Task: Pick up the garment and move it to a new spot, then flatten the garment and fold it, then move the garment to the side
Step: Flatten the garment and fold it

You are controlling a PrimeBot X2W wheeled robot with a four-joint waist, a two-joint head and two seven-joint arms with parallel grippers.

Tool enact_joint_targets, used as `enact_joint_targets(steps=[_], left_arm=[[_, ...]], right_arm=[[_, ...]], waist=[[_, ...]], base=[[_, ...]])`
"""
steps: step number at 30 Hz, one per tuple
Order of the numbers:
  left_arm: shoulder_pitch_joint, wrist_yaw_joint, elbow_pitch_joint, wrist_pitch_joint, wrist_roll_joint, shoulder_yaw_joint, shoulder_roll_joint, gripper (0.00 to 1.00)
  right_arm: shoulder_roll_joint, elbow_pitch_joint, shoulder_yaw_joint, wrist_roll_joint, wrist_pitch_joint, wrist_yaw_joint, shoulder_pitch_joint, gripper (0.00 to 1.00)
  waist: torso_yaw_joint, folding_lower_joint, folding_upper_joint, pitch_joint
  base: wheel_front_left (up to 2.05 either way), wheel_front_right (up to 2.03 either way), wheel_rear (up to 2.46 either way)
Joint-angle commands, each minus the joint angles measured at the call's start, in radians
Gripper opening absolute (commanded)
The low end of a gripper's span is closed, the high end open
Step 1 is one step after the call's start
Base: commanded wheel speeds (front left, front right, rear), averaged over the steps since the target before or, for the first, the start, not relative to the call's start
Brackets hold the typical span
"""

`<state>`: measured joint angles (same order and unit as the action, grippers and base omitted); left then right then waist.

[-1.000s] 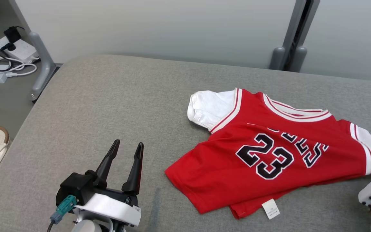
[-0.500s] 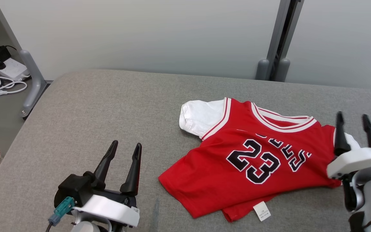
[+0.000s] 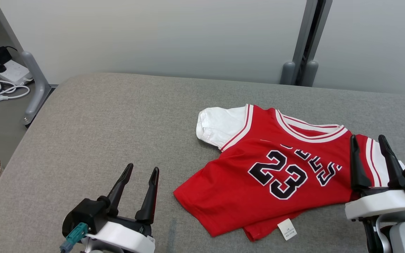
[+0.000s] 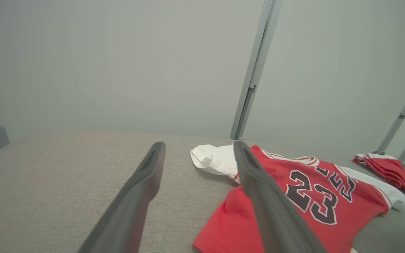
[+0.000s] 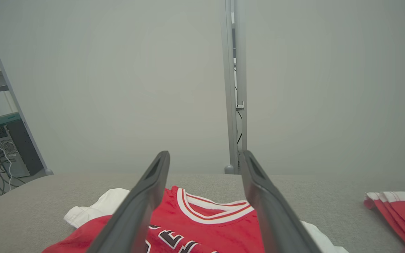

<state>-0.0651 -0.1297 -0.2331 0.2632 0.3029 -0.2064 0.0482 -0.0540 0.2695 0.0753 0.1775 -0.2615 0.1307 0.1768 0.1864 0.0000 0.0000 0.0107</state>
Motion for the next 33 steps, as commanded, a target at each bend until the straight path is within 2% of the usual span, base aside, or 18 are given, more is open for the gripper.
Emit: enact_joint_targets(steps=[1,12,16,20,21,26,33], left_arm=[[-0.002,-0.001,0.004,0.002,0.002,0.004,0.004,1.0],[-0.026,-0.001,0.015,0.002,0.015,0.0,0.004,1.0],[-0.039,-0.001,0.008,0.002,0.024,-0.02,0.004,1.0],[-0.059,-0.001,0.008,0.002,0.037,-0.039,0.004,1.0],[-0.059,-0.001,0.008,0.002,0.037,-0.039,0.004,1.0],[-0.084,-0.001,0.011,0.001,0.059,-0.06,0.004,1.0],[-0.118,-0.001,0.019,0.002,0.098,-0.102,0.004,1.0]], right_arm=[[-0.002,-0.014,-0.001,0.005,-0.003,0.0,-0.007,1.0],[0.002,-0.001,-0.014,-0.019,-0.003,0.0,0.006,1.0],[-0.026,0.086,-0.05,-0.037,-0.003,0.0,0.068,1.0],[-0.074,0.225,-0.097,-0.014,0.02,0.0,0.186,1.0],[-0.074,0.225,-0.097,-0.014,0.02,0.0,0.186,1.0],[-0.149,0.397,-0.169,0.019,0.132,0.0,0.373,1.0],[-0.244,0.596,-0.276,0.124,0.308,0.0,0.59,1.0]], waist=[[0.002,0.0,0.0,0.004],[0.023,0.0,0.0,0.035],[0.05,0.0,0.0,0.063],[0.092,0.0,0.0,0.103],[0.092,0.0,0.0,0.103],[0.15,0.0,0.0,0.156],[0.231,0.0,0.0,0.227]], base=[[0.0,0.0,0.0],[0.0,0.0,0.0],[0.0,0.0,0.0],[0.0,0.0,0.0],[0.0,0.0,0.0],[0.0,0.0,0.0],[0.0,0.0,0.0]])
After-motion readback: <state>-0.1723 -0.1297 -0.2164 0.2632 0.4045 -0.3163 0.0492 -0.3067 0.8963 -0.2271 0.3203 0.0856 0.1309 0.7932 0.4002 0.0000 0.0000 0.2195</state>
